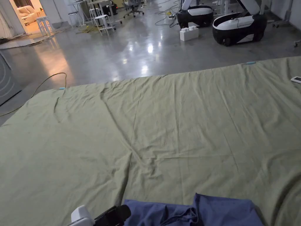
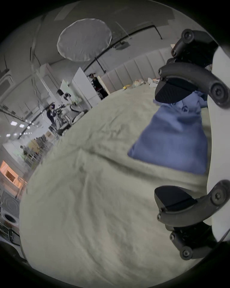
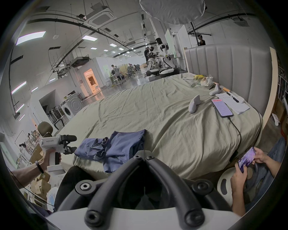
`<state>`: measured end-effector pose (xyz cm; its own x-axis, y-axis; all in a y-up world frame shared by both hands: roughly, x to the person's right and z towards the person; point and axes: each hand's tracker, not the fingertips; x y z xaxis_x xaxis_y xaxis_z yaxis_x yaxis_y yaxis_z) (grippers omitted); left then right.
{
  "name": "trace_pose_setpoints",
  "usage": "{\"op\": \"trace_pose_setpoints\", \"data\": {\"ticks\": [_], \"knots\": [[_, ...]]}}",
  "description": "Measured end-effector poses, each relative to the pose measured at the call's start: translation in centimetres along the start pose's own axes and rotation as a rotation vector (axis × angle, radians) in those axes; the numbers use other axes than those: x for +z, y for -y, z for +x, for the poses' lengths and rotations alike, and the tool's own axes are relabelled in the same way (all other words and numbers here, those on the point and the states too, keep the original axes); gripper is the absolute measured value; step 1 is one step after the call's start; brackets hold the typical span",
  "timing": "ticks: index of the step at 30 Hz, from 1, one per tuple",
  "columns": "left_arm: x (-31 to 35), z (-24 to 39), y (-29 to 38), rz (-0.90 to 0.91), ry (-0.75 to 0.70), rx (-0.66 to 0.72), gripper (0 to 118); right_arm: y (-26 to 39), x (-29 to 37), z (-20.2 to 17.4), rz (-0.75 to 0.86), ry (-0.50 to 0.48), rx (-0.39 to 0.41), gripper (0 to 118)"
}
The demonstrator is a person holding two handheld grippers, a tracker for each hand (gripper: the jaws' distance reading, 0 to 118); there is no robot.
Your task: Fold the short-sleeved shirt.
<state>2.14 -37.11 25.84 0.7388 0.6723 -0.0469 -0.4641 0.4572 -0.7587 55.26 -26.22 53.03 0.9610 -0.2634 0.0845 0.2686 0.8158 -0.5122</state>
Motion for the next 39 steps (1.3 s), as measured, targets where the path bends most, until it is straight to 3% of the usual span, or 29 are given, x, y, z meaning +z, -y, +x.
{"op": "trace_pose_setpoints", "data": {"ticks": [1,5,6,7,8,12,15,19,22,24,28,34,35,36,39], "knots": [[-0.6,-0.8,0.0,-0.016,0.024,0.055,97,0.0,0.0,0.0,-0.002,-0.002,-0.001,0],[-3.0,-1.7,-0.5,-0.077,0.144,0.224,50,0.1,0.0,0.1,-0.015,-0.001,-0.01,0],[-3.8,-1.3,-0.6,-0.104,0.093,0.202,42,0.1,-0.1,0.2,-0.018,-0.004,-0.011,0],[-4.2,-0.9,-0.4,-0.129,0.053,0.166,24,0.0,-0.1,0.1,-0.019,-0.004,-0.01,0],[-4.4,-0.6,-0.4,-0.142,0.038,0.14,13,0.0,-0.2,0.1,-0.019,-0.003,-0.009,0],[-2.8,1.2,-0.1,-0.022,0.063,0.087,13,-0.7,-0.4,-0.5,-0.011,-0.006,-0.009,0],[-0.5,1.7,-1.1,-0.006,0.095,0.128,13,-1.0,-0.5,-0.8,-0.01,-0.024,-0.005,0],[4.9,2.3,-4.0,0.112,0.047,0.028,13,-1.2,-0.7,-1.1,-0.01,-0.04,0.018,0],[8.7,5.1,-5.8,0.169,-0.068,-0.208,13,-1.1,-0.9,-0.9,-0.006,-0.058,0.01,0],[9.6,7.5,-5.3,0.222,-0.058,-0.295,13,-1.0,-1.0,-0.9,-0.003,-0.061,0.009,0],[5.3,14.1,-0.6,0.148,0.021,-0.416,13,-1.0,-0.1,-1.2,0.013,-0.053,0.003,0],[-6.5,18.7,7.6,-0.112,-0.154,-0.528,14,-0.7,2.2,-0.1,0.042,-0.004,-0.015,0],[-7.8,19.0,9.0,-0.151,-0.162,-0.553,16,-0.6,2.5,0.2,0.041,0.005,-0.023,0],[-8.5,19.1,9.9,-0.168,-0.162,-0.575,25,-0.6,2.6,0.4,0.041,0.014,-0.029,0],[-8.8,18.8,10.0,-0.139,-0.076,-0.575,62,-0.1,2.7,1.3,0.035,0.034,-0.049,0]]}}
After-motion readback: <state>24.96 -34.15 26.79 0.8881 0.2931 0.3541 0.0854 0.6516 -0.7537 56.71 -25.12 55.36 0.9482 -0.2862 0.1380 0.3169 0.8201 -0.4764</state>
